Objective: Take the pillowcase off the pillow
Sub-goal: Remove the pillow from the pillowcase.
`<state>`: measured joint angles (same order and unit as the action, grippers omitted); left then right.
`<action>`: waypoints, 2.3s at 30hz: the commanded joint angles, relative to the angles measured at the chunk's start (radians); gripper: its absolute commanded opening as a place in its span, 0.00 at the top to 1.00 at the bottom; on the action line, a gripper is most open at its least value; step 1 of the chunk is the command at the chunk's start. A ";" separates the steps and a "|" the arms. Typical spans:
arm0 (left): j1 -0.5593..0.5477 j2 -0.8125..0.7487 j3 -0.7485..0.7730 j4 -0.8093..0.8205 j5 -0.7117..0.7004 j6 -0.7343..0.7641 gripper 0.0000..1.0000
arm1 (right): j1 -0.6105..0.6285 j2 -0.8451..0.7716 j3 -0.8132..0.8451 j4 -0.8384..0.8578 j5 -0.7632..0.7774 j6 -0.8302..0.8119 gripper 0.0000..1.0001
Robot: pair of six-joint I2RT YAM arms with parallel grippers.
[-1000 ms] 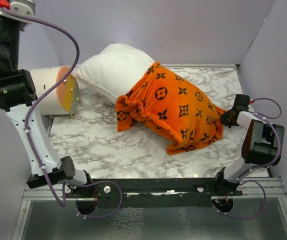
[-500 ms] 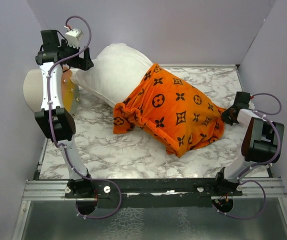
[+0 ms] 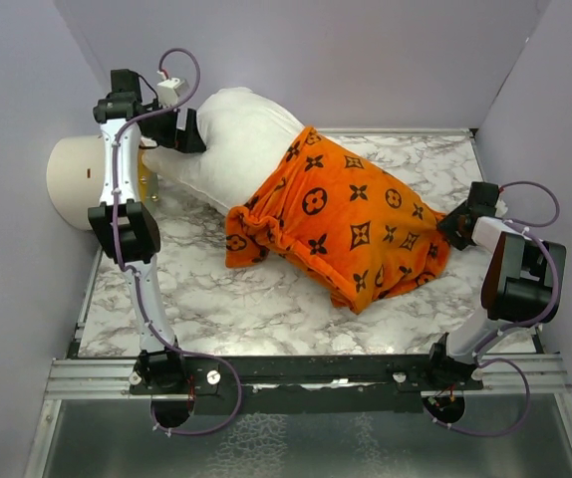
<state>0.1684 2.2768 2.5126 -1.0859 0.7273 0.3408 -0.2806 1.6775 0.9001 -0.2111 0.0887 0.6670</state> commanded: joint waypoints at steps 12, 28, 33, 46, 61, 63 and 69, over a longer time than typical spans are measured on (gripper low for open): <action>-0.059 0.010 0.190 0.006 0.085 -0.098 1.00 | 0.109 -0.320 -0.003 -0.049 0.010 -0.193 0.00; -0.060 -0.259 -0.027 0.362 -0.245 -0.165 1.00 | 0.961 -0.839 -0.128 -0.432 0.277 -0.064 0.00; -0.060 -0.226 0.081 0.395 -0.307 -0.178 1.00 | 1.344 -0.715 -0.068 -0.519 0.455 0.012 0.00; -0.060 -0.321 -0.050 0.417 -0.319 -0.099 1.00 | 1.581 -0.305 0.054 -0.601 0.633 0.048 0.04; -0.060 -0.371 -0.047 0.516 -0.365 -0.090 1.00 | 1.573 -0.223 0.048 -0.664 0.676 0.248 0.99; -0.060 -0.375 -0.047 0.534 -0.382 -0.085 1.00 | 1.568 -0.254 0.007 -0.650 0.634 0.287 0.99; -0.060 -0.371 -0.043 0.637 -0.514 -0.022 1.00 | 1.522 -0.452 -0.192 -0.597 0.494 0.431 0.99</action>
<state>0.0891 2.0171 2.4245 -0.8383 0.3836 0.2394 1.2694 1.3525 0.8249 -0.8001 0.6926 0.9527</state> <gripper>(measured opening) 0.054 0.018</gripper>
